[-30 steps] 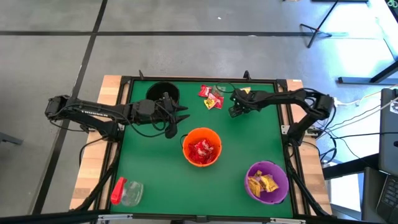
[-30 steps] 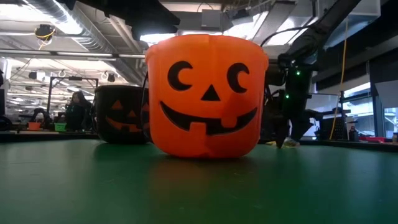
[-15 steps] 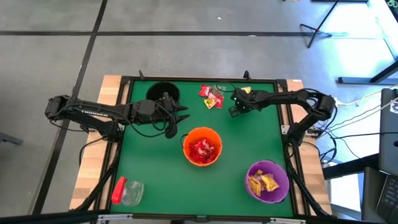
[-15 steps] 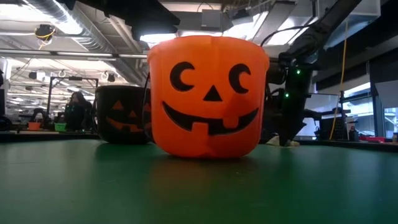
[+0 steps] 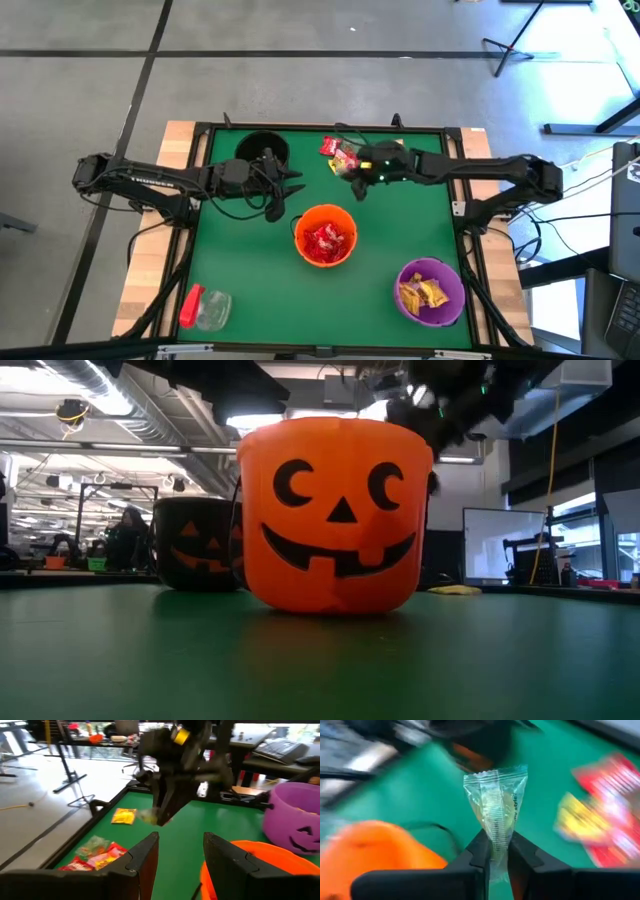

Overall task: Sort candy
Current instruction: Put the green candy into the black bin

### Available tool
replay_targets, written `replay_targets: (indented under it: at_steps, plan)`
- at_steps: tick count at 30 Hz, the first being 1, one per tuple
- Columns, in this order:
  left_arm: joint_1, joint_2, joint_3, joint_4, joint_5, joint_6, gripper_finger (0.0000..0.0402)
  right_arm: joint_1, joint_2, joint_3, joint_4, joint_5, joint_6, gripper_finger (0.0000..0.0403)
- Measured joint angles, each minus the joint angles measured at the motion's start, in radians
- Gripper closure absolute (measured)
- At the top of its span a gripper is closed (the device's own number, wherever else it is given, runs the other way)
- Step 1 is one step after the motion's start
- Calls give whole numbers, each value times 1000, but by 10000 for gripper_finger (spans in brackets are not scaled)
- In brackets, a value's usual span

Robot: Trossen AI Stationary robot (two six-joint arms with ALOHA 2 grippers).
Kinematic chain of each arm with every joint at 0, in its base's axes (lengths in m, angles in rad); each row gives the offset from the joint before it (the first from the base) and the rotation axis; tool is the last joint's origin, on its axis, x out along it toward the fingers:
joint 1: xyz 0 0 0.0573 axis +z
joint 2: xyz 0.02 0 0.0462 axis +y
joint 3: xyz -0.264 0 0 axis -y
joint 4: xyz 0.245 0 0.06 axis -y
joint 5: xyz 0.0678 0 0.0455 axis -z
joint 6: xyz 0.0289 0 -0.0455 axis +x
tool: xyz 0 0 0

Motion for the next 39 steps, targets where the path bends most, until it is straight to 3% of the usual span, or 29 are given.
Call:
replay_targets:
  at_steps: [6, 11, 16, 24, 39]
  plan:
    - [14, 0, 0, 5, 122, 0, 252, 113, 10, 82, 125, 8, -82, 371]
    - [16, 0, 0, 41, 143, 0, 252, 162, 42, 144, 126, 57, -126, 372]
    - [16, 30, 0, 132, 234, -2, 221, 172, 82, 163, 137, 69, -130, 372]
    - [43, 78, 0, 159, 125, -66, 160, 181, 100, 163, 148, 62, -130, 372]
    - [61, 161, 0, 248, 176, -123, 176, 183, 103, 163, 166, 54, -134, 372]
